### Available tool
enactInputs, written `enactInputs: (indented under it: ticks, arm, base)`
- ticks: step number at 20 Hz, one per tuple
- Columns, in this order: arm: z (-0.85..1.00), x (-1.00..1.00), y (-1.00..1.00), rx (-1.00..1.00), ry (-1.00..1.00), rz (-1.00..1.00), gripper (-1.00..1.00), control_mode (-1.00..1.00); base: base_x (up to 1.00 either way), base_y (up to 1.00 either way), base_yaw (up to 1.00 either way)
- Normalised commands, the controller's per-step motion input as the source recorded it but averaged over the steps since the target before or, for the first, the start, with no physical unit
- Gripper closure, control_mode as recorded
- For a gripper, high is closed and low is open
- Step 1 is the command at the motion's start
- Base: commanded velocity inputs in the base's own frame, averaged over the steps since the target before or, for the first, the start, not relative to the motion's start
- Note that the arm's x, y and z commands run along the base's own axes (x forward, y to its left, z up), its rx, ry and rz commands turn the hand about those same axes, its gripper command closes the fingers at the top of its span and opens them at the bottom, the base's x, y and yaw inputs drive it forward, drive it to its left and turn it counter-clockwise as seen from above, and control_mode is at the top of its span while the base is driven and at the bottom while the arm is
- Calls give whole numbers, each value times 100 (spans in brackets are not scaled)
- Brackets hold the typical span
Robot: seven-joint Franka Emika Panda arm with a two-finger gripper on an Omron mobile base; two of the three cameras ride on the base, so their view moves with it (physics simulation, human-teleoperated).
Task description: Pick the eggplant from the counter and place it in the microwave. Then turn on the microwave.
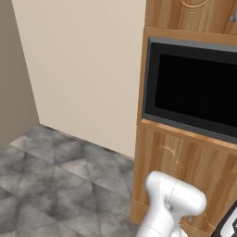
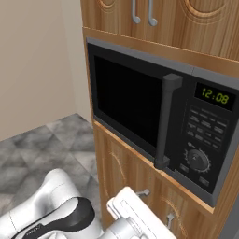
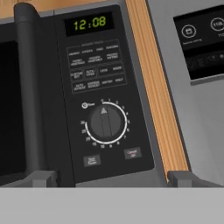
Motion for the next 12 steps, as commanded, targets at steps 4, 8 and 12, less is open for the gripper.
enactInputs:
  ticks: [4,8,12]
  arm:
    - [-19,22,0,0,0,0,-100,-100]
    - [-11,32,0,0,0,0,-100,-100]
    - [-4,38,-1,0,0,0,-100,-100]
  base:
    - [0,0,0]
    - [0,0,0]
    - [0,0,0]
